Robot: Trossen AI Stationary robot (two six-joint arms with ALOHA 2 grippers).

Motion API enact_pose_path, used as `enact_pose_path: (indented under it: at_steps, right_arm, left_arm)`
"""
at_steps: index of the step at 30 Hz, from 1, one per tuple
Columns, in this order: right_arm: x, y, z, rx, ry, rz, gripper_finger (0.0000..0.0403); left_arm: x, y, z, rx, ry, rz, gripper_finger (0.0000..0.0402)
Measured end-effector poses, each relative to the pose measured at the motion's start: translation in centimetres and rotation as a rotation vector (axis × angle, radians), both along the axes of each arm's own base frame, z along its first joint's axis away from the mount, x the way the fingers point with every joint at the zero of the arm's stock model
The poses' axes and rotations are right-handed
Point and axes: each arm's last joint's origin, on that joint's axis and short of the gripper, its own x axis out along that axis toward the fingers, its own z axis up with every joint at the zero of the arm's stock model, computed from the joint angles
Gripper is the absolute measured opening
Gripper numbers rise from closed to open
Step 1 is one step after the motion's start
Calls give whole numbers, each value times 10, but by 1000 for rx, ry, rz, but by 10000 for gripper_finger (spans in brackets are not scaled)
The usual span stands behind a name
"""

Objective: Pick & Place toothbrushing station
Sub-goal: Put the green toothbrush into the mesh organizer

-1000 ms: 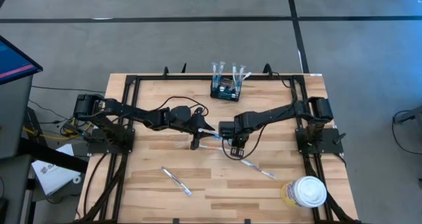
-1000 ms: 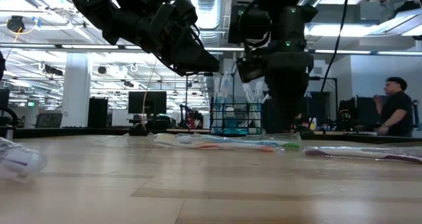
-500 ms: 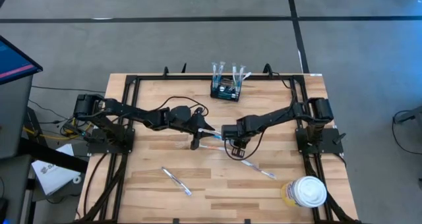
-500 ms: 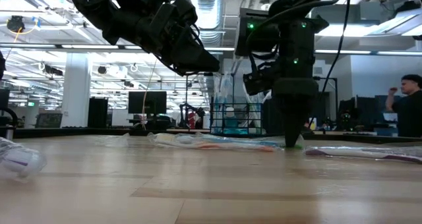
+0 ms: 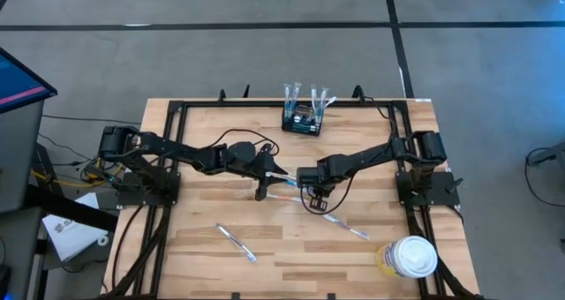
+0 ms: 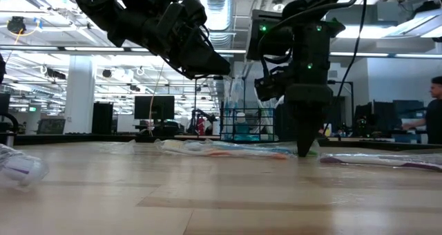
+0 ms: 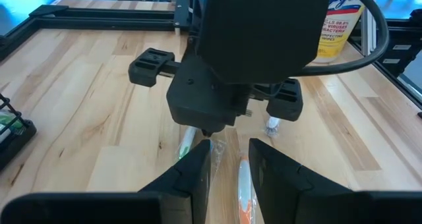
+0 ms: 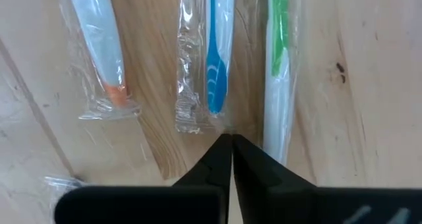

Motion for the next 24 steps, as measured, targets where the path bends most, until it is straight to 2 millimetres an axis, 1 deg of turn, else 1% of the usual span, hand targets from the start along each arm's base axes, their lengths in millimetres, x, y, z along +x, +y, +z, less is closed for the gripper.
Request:
enact_pose_path:
  at_steps: [4, 10, 14, 24]
  right_arm:
    - [0, 0, 1, 0, 10, 5, 1]
    - [1, 1, 13, 1, 66, 39, 18]
    - [3, 1, 22, -3, 46, 81, 26]
    - [0, -12, 24, -1, 66, 74, 43]
  left_arm:
    - [0, 0, 0, 0, 0, 0, 99]
    - [0, 0, 0, 0, -1, 0, 99]
    - [0, 0, 0, 0, -1, 0, 99]
    - [0, 0, 0, 0, -1, 0, 99]
